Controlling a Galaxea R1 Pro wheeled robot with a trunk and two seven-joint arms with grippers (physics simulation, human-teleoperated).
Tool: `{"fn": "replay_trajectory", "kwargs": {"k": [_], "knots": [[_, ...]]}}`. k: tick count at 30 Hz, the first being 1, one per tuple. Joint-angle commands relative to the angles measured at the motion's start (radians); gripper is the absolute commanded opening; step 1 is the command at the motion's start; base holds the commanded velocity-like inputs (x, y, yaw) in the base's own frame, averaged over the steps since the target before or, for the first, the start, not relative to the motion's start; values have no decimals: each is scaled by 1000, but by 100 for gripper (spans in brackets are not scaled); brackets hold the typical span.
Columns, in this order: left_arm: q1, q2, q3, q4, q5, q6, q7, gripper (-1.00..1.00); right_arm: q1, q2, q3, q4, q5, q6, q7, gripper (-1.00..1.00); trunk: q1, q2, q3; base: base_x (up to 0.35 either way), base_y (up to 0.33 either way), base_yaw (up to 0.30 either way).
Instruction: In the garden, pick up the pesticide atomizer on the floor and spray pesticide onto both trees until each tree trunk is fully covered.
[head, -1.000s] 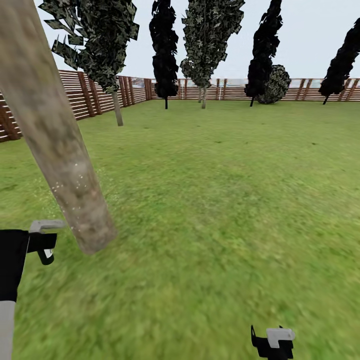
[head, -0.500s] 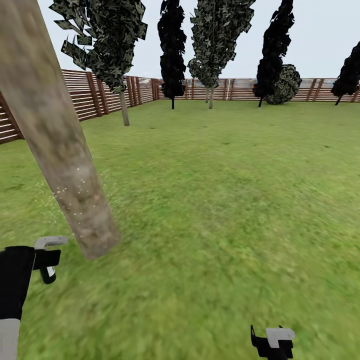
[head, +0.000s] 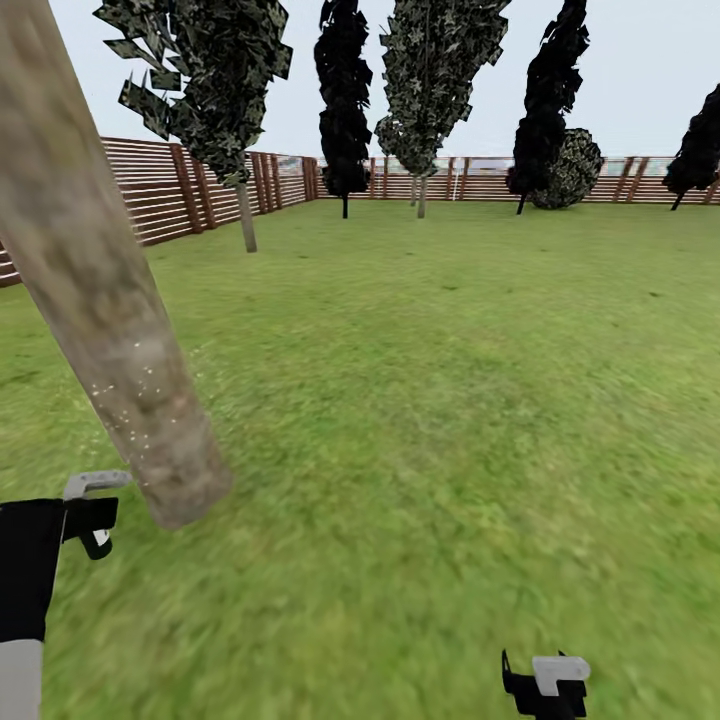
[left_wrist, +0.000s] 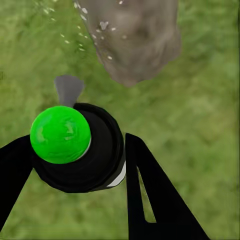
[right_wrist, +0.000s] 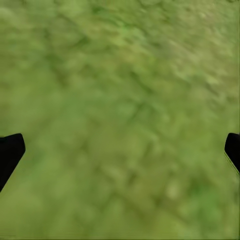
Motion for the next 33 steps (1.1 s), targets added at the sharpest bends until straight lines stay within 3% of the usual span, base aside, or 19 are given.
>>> {"fn": "replay_trajectory", "kwargs": {"k": [1, 6, 11, 20, 23, 28, 33], "knots": [[1, 0, 1, 7, 1, -20, 12, -100, 0, 0, -1, 0, 0, 0, 0, 100, 0, 0, 0, 240, -163, 0], [29, -3, 3, 12, 7, -35, 24, -100, 0, 0, 0, 0, 0, 0, 0, 100, 0, 0, 0, 117, -232, 0], [31, -24, 4, 42, 6, -39, 24, -100, 0, 0, 0, 0, 0, 0, 0, 100, 0, 0, 0, 5, -274, 194], [31, -19, 5, 84, 2, -43, 26, -100, 0, 0, 0, 0, 0, 0, 0, 100, 0, 0, 0, 166, -244, 241], [31, -20, 7, 138, 2, -105, 27, -100, 0, 0, -1, 0, 0, 0, 0, 100, 0, 0, 0, 231, -203, 14], [31, -22, 7, 143, 6, -111, 85, -100, 0, 0, 0, 0, 0, 0, 0, 100, 0, 0, 0, 221, -204, 1], [31, -24, 6, 143, 9, -111, 92, -100, 0, 0, 0, -1, 0, 0, 0, 100, 0, 0, 0, 139, -241, 110]]}}
